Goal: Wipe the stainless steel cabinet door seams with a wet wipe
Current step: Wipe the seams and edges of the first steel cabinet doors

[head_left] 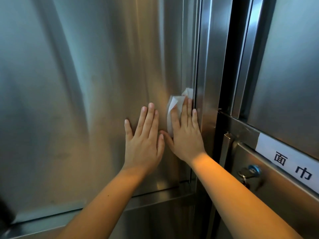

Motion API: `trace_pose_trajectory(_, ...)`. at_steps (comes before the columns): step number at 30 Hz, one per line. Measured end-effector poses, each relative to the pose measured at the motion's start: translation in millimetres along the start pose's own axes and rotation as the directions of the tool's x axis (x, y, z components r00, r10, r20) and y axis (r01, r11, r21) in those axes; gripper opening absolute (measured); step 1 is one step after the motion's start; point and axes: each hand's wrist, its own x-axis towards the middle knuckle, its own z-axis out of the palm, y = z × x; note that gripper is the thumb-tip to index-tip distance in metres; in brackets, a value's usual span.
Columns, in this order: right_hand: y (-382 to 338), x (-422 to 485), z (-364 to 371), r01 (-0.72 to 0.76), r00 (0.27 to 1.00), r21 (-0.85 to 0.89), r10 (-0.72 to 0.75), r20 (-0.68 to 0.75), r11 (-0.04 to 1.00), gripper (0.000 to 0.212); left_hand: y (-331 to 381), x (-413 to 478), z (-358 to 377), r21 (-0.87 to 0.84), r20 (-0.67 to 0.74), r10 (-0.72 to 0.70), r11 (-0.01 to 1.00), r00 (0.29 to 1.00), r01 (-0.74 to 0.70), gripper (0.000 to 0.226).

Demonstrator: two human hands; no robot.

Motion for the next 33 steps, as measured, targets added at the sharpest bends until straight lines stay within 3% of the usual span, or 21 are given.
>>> trace_pose_trajectory(14,-7,-76,40,-0.014,0.983,0.011,0.012,0.184,1.000,0.077,3,-38,18,0.107,0.164,0.022,0.993,0.986,-0.040,0.057)
trace_pose_trajectory(25,-4,-57,31,-0.001,0.995,0.042,-0.003,0.098,0.999,0.071,2,-37,13,0.116,0.169,0.052,0.991,0.984,-0.072,0.060)
trace_pose_trajectory(33,-5,-57,31,0.004,0.998,0.097,-0.010,0.058,0.995,0.065,13,-33,16,0.249,0.149,0.083,0.961,0.985,-0.119,0.057)
